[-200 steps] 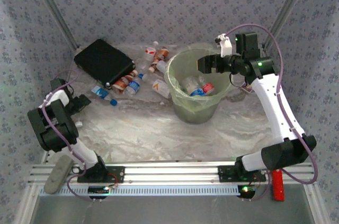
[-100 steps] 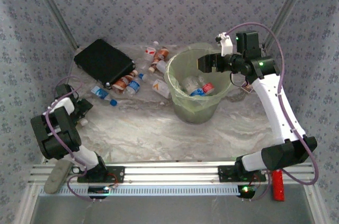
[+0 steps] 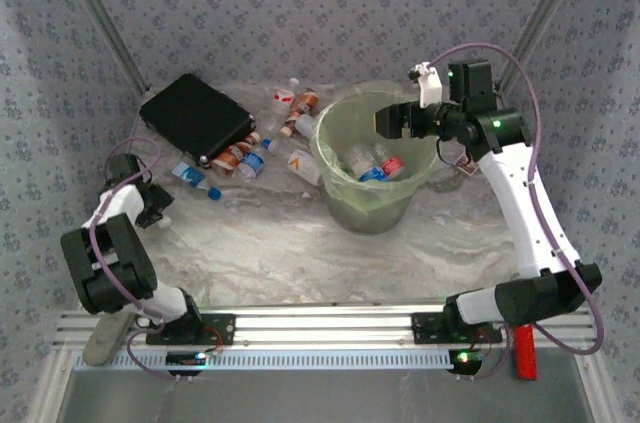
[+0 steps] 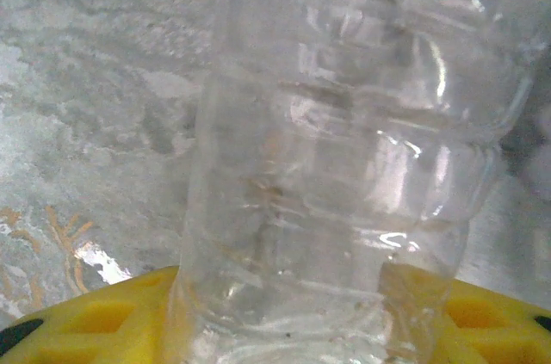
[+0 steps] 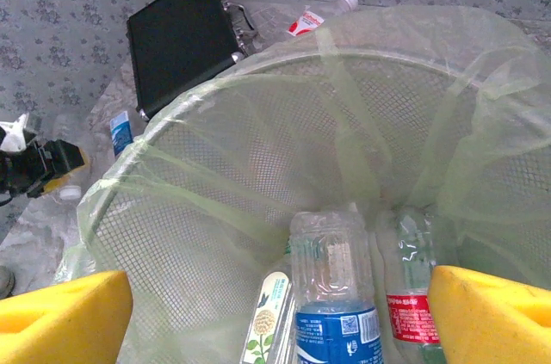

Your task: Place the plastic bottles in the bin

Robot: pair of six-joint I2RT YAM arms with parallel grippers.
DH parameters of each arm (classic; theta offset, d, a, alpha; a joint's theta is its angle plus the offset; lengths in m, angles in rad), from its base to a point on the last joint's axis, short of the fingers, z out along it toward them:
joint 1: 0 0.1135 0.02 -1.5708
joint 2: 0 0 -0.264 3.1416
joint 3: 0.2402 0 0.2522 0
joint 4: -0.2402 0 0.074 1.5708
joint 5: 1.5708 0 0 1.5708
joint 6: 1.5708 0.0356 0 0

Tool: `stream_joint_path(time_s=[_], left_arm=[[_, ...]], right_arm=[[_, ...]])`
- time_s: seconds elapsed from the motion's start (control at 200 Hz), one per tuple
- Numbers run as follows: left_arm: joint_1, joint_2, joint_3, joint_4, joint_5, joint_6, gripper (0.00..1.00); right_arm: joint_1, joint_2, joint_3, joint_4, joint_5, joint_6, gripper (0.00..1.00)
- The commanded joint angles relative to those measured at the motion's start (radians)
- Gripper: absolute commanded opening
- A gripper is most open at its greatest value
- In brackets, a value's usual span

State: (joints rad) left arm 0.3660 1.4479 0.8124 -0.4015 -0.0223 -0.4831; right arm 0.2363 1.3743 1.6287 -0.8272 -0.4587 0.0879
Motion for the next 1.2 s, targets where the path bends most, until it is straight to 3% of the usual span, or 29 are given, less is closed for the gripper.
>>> stream_joint_path(time_s=[0.0, 0.095, 0.27, 0.38, 0.515, 0.59, 0.9, 1.039, 1.194], left_arm=[[-0.045, -0.097, 0.027, -0.047, 0.040, 0.023, 0.54], [-0.083, -0.198, 0.018, -0.052, 0.127, 0.008, 0.54], [-0.209, -0.374, 0.034, -0.140, 0.157, -0.010, 0.54], [-0.293, -0.485, 0.021, -0.136, 0.250, -0.056, 0.53], [-0.417, -0.594, -0.040, 0.084, 0.485, -0.169, 0.51], [-0.520, -0.626, -0.058, 0.218, 0.511, -0.200, 0.50], [-0.797, -0.489, -0.018, 0.549, 0.524, -0.163, 0.49], [-0.888, -0.394, 0.045, 0.579, 0.504, -0.128, 0.49], [-0.922, -0.327, 0.113, 0.572, 0.504, -0.107, 0.48]], right_arm=[[0.005, -0.027, 0.004, -0.001, -0.013, -0.005, 0.90], [0.007, -0.028, 0.013, 0.017, -0.063, 0.011, 0.90], [0.022, -0.023, 0.023, 0.052, -0.121, 0.033, 0.90], [0.047, -0.007, 0.040, 0.068, -0.158, 0.043, 0.90], [0.102, 0.043, 0.089, 0.098, -0.197, 0.078, 0.90], [0.144, 0.086, 0.130, 0.107, -0.204, 0.098, 0.90], [0.338, 0.276, 0.299, 0.137, -0.233, 0.119, 0.91], [0.374, 0.334, 0.339, 0.147, -0.228, 0.127, 0.92], [0.380, 0.379, 0.362, 0.141, -0.223, 0.142, 0.89]])
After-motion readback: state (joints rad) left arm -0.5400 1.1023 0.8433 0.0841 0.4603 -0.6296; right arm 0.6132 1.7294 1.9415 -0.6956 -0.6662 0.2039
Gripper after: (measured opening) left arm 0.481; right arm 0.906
